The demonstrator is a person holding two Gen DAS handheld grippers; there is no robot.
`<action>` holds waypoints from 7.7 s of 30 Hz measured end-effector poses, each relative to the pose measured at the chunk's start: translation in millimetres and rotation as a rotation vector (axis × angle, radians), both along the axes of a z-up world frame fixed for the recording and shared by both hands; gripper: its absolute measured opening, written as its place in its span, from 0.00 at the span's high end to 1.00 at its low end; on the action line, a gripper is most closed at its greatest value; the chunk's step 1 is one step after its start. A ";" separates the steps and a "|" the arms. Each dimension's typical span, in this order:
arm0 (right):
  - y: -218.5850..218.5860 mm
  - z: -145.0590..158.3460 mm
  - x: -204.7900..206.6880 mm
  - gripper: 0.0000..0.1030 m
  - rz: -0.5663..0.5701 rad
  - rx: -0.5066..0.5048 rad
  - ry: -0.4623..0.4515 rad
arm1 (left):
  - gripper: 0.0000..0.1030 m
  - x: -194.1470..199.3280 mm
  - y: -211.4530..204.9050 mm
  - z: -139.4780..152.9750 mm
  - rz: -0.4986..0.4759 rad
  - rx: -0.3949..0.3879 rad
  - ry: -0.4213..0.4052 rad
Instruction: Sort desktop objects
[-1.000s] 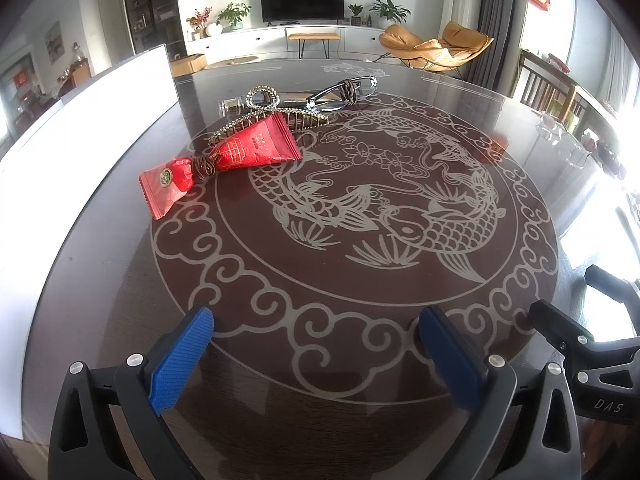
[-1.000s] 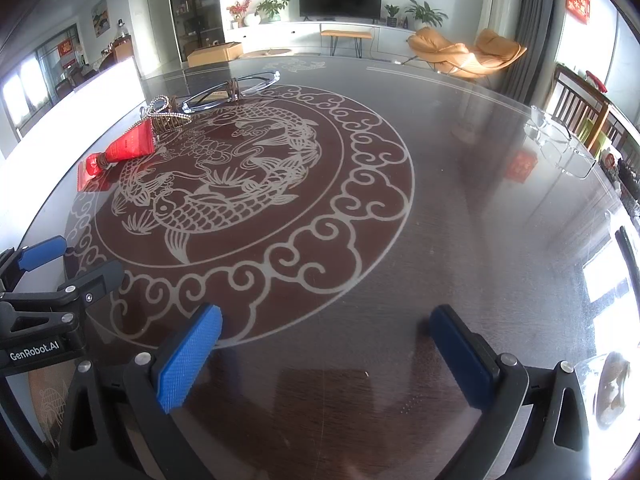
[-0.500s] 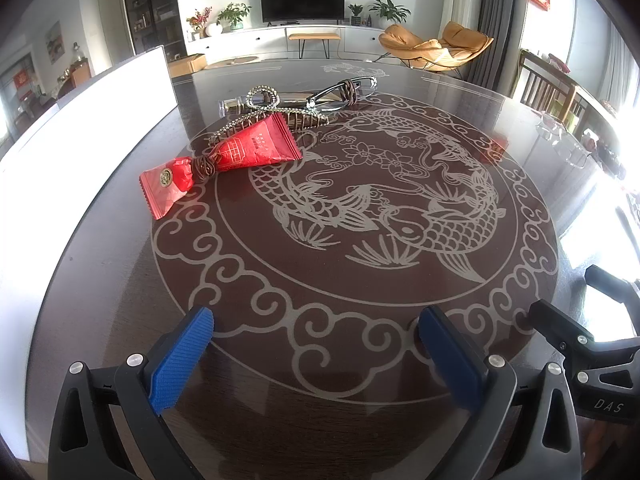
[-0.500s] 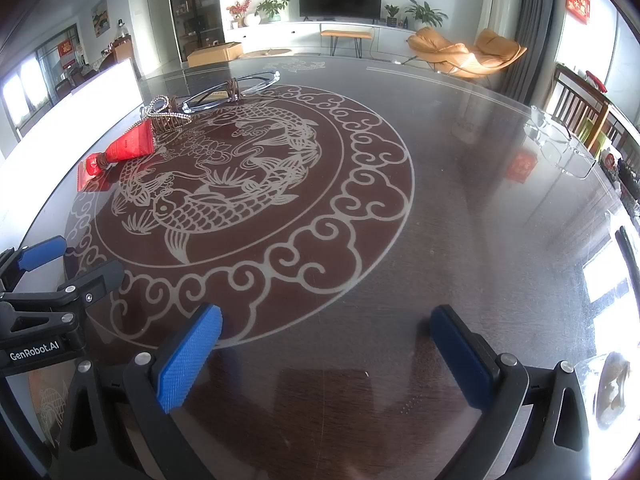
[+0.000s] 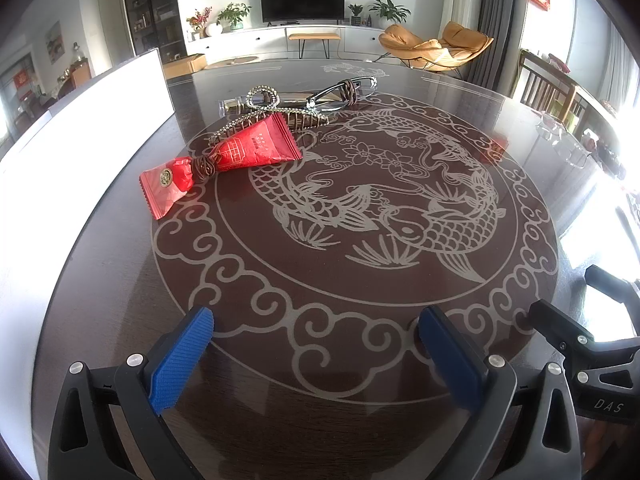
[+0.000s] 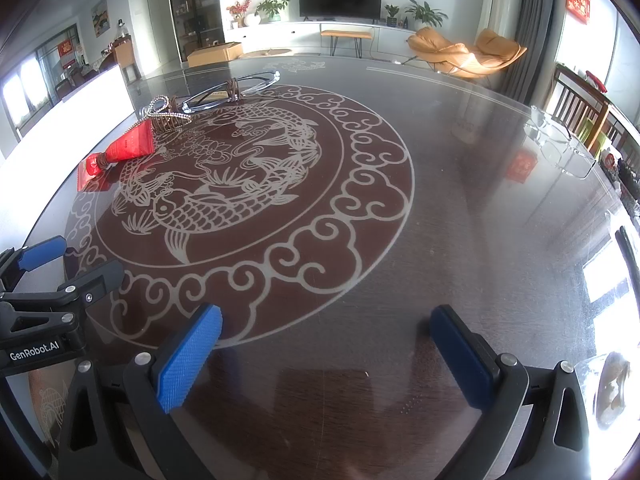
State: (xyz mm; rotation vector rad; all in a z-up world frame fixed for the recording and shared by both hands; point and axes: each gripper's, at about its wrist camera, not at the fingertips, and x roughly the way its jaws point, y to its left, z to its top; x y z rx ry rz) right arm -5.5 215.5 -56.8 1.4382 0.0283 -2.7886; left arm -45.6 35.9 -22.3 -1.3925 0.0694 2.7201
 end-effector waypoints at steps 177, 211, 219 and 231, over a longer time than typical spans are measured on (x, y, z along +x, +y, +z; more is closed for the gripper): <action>9.2 -6.9 37.9 0.00 0.186 0.000 0.003 | 0.00 45.5 -82.8 13.0 0.152 0.225 0.090; 8.6 -6.7 37.8 0.00 0.186 0.000 0.003 | 0.00 46.1 -83.1 12.1 0.154 0.230 0.089; 9.3 -6.7 38.0 0.00 0.186 0.000 0.003 | 0.00 46.4 -82.8 12.6 0.154 0.230 0.089; 8.4 -6.7 37.8 0.00 0.186 0.000 0.003 | 0.00 46.4 -82.9 12.8 0.154 0.229 0.090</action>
